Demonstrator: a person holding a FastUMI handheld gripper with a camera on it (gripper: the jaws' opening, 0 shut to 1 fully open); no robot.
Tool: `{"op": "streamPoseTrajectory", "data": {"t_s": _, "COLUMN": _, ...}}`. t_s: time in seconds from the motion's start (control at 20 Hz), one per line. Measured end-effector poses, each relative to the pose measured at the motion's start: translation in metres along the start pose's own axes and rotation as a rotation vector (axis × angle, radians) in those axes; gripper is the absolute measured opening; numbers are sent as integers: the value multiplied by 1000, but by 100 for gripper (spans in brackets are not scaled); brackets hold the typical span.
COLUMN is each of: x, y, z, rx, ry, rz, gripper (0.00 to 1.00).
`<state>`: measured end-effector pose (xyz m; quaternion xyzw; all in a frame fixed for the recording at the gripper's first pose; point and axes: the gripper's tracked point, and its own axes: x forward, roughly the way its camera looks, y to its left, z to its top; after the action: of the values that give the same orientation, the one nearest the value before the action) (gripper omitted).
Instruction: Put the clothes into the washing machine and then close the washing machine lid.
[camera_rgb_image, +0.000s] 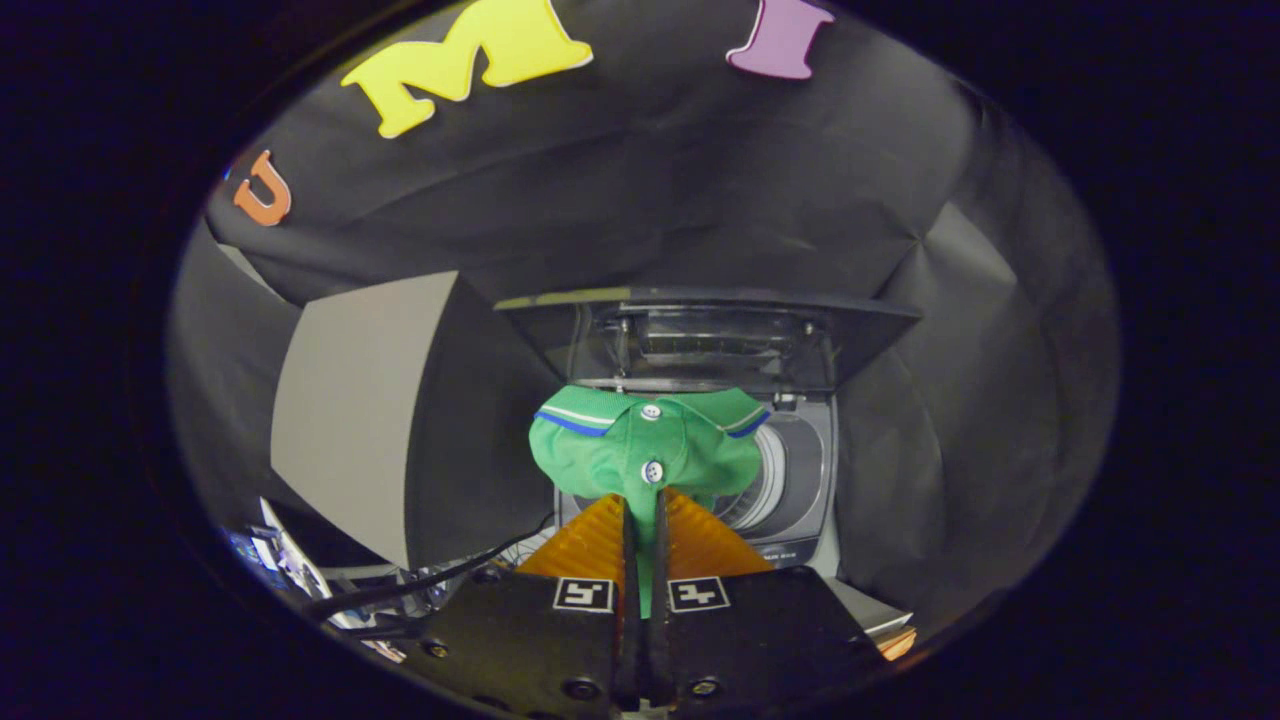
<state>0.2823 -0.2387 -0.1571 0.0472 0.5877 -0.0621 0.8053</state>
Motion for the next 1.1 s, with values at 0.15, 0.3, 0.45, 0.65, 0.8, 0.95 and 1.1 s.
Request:
{"op": "streamPoseTrajectory", "data": {"t_s": 0.15, "x": 36, "y": -10, "z": -7, "rx": 3, "ry": 41, "rz": 4, "gripper": 7}}
{"op": "streamPoseTrajectory", "data": {"t_s": 0.3, "x": 70, "y": -20, "z": -11, "rx": 4, "ry": 58, "rz": 12, "gripper": 7}}
{"op": "streamPoseTrajectory", "data": {"t_s": 0.45, "x": 102, "y": -26, "z": -14, "rx": 5, "ry": 56, "rz": 25, "gripper": 7}}
{"op": "streamPoseTrajectory", "data": {"t_s": 0.65, "x": 137, "y": -33, "z": -15, "rx": 14, "ry": 33, "rz": 33, "gripper": 8}}
{"op": "streamPoseTrajectory", "data": {"t_s": 0.8, "x": 160, "y": -35, "z": -17, "rx": 7, "ry": 12, "rz": 24, "gripper": 10}}
{"op": "streamPoseTrajectory", "data": {"t_s": 0.95, "x": 182, "y": -42, "z": -21, "rx": 10, "ry": 5, "rz": -5, "gripper": 11}}
{"op": "streamPoseTrajectory", "data": {"t_s": 1.1, "x": 200, "y": -51, "z": -31, "rx": 1, "ry": 6, "rz": -33, "gripper": 12}}
